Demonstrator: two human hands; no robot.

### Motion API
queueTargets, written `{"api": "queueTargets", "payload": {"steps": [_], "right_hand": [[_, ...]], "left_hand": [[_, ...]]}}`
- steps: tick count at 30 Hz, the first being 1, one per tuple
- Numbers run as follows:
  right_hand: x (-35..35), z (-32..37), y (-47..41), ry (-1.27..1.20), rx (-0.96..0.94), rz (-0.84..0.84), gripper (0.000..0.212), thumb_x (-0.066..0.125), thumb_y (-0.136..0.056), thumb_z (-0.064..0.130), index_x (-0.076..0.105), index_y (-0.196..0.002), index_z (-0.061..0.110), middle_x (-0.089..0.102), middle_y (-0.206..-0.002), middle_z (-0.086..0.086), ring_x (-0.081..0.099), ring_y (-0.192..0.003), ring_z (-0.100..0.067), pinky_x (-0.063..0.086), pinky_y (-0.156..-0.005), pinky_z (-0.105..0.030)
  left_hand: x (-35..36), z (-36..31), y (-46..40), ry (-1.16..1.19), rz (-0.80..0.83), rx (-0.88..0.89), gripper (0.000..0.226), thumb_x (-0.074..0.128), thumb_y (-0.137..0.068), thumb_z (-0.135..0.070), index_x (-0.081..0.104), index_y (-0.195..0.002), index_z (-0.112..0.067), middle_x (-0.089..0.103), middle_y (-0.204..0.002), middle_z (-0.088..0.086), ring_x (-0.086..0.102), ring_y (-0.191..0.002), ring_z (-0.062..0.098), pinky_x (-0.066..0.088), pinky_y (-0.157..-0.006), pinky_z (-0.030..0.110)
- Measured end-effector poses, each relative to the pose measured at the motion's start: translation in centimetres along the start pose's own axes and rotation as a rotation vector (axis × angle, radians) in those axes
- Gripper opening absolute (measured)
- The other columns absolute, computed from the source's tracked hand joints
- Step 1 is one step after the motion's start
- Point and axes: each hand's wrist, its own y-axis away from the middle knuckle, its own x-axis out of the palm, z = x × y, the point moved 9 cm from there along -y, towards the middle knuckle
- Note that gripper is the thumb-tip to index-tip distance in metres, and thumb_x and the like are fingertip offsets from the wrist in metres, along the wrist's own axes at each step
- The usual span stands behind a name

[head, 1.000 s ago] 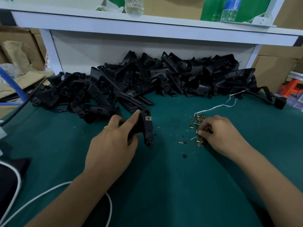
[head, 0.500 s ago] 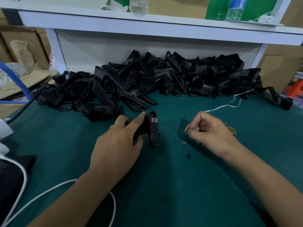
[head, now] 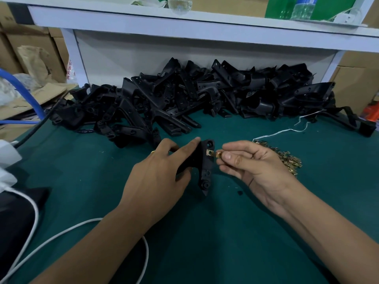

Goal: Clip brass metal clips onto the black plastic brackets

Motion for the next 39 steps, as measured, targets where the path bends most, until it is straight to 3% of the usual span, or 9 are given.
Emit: {"api": "queueTargets", "payload": {"steps": [9, 29, 39], "right_hand": [[0.7, -0.9, 0.4, 0.015, 0.08, 0.017, 0.028, 0.091, -0.062, 0.014, 0.081, -0.088, 0.015, 0.077, -0.085, -0.009, 0.072, -0.074, -0.016, 0.06, -0.068, -0.024], [1.1, -1.3, 0.7, 0.071, 0.073, 0.017, 0.029, 0.093, -0.058, 0.016, 0.082, -0.085, 0.014, 0.078, -0.088, -0.013, 0.073, -0.074, -0.017, 0.059, -0.069, -0.025], [1.7, -1.9, 0.7, -0.01, 0.034, -0.056, 0.028, 0.095, -0.057, 0.013, 0.077, -0.079, 0.017, 0.075, -0.08, -0.013, 0.068, -0.066, -0.017, 0.058, -0.064, -0.025]], "left_hand": [[-0.7, 0.2, -0.1, 0.041, -0.073, -0.03, 0.065, 0.061, -0.094, -0.036, 0.036, -0.153, -0.049, 0.047, -0.114, -0.014, 0.057, -0.08, 0.012, 0.056, -0.058, 0.04], [-1.1, 0.0, -0.1, 0.069, -0.099, -0.033, 0.063, 0.059, -0.097, -0.034, 0.038, -0.155, -0.043, 0.044, -0.111, -0.013, 0.053, -0.071, 0.013, 0.052, -0.054, 0.037], [-1.6, -0.4, -0.1, 0.045, -0.14, -0.062, 0.062, 0.062, -0.098, -0.028, 0.04, -0.156, -0.036, 0.048, -0.11, -0.004, 0.055, -0.069, 0.02, 0.055, -0.056, 0.043]]}}
